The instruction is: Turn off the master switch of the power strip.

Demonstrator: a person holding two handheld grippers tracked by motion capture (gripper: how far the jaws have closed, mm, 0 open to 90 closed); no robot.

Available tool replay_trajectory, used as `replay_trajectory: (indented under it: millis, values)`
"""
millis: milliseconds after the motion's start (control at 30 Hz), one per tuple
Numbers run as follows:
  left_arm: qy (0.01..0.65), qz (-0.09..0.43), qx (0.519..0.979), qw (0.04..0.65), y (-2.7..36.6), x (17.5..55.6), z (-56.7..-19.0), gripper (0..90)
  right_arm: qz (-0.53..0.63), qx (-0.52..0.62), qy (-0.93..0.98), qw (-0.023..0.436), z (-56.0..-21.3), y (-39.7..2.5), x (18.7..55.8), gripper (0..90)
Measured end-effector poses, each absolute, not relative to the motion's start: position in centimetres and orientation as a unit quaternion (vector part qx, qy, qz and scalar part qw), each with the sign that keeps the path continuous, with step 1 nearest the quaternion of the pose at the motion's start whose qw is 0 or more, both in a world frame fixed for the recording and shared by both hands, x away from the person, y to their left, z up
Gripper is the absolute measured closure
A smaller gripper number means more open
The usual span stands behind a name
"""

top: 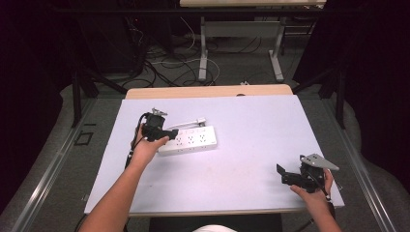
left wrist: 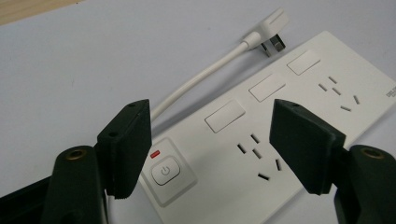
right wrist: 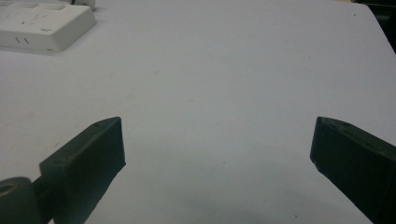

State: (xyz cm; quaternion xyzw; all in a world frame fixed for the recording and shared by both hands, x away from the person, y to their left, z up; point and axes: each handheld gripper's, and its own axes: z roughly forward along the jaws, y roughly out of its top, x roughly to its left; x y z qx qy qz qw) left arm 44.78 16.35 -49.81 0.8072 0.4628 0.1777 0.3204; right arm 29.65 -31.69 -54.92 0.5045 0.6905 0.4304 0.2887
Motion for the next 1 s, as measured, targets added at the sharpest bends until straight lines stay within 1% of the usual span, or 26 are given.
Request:
replay_trajectory:
  millis: [233, 367, 533, 567, 600, 667, 767, 867, 1000]
  values:
    - [0.444, 0.173, 0.810, 0.341, 16.0, 44.1, -49.4, 22.9, 0.426, 0.504, 0.694, 0.287, -54.9, -31.7, 29.6, 2.5]
    - [0.444, 0.164, 0.808, 0.350, 15.8, 43.6, -49.2, 16.9, 0.427, 0.504, 0.694, 0.287, -54.9, -31.7, 29.6, 2.5]
    - [0.434, 0.156, 0.808, 0.366, 15.3, 43.0, -48.8, 13.9, 0.424, 0.507, 0.695, 0.284, -54.8, -31.7, 29.5, 2.5]
    - [0.436, 0.155, 0.805, 0.371, 15.2, 42.8, -48.8, 10.7, 0.425, 0.506, 0.695, 0.284, -54.8, -31.7, 29.5, 2.5]
    - [0.435, 0.150, 0.805, 0.376, 15.1, 42.7, -48.7, 2.0, 0.425, 0.507, 0.694, 0.285, -54.8, -31.7, 29.5, 2.5]
    - [0.430, 0.148, 0.801, 0.390, 15.0, 42.3, -48.6, 0.3, 0.425, 0.507, 0.694, 0.285, -54.8, -31.7, 29.5, 2.5]
    - [0.438, 0.147, 0.788, 0.406, 14.8, 41.7, -48.4, 0.4, 0.425, 0.504, 0.695, 0.285, -54.8, -31.7, 29.5, 2.5]
    - [0.430, 0.141, 0.784, 0.426, 14.6, 41.1, -48.2, 0.4, 0.426, 0.507, 0.693, 0.284, -54.8, -31.7, 29.5, 2.5]
    - [0.427, 0.150, 0.782, 0.429, 14.3, 40.4, -47.9, 0.4, 0.426, 0.507, 0.693, 0.284, -54.7, -31.7, 29.5, 2.5]
